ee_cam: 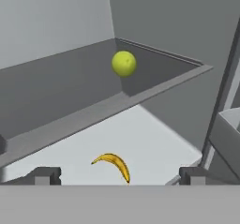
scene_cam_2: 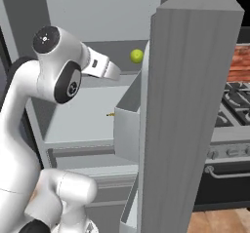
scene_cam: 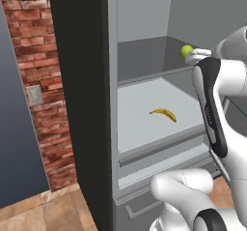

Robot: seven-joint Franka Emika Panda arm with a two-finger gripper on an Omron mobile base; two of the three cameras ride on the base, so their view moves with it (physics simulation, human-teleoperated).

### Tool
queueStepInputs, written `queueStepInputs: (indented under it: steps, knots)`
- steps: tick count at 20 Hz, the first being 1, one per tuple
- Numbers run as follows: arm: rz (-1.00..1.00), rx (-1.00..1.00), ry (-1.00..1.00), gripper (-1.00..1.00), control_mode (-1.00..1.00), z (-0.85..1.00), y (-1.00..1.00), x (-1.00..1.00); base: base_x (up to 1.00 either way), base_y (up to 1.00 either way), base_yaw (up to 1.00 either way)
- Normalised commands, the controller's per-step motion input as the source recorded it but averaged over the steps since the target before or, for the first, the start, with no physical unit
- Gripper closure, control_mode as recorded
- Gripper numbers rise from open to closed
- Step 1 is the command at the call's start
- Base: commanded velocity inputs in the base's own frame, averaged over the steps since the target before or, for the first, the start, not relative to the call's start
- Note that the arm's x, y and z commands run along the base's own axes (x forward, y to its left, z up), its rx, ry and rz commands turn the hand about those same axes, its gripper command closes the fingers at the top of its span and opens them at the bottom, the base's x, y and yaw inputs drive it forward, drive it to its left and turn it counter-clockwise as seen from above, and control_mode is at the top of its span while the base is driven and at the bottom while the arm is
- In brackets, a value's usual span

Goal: Retrieve the pear and banana from the fridge and place them into the bowl on the dining table.

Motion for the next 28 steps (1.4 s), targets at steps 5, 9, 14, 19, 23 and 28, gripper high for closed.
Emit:
queueStepInputs:
  steps: [5,9,14,19,23,28]
  knots:
    - [0.00,0.00,0.00,-1.00,-1.00,0.01,-0.30,0.45,0.00,0.00,0.00]
    - [-0.02,0.00,0.11,-1.00,-1.00,0.08,-0.31,0.49,0.00,0.00,0.00]
    - [-0.01,0.00,0.11,-1.00,-1.00,0.01,-0.26,0.52,0.00,0.00,0.00]
    - [0.00,0.00,0.02,-1.00,-1.00,0.00,-0.21,0.51,0.00,0.00,0.00]
    - [0.00,0.00,0.00,-1.00,-1.00,0.00,-0.15,0.51,0.00,0.00,0.00]
    - [0.00,0.00,0.00,-1.00,-1.00,-0.06,-0.04,0.56,0.00,0.00,0.00]
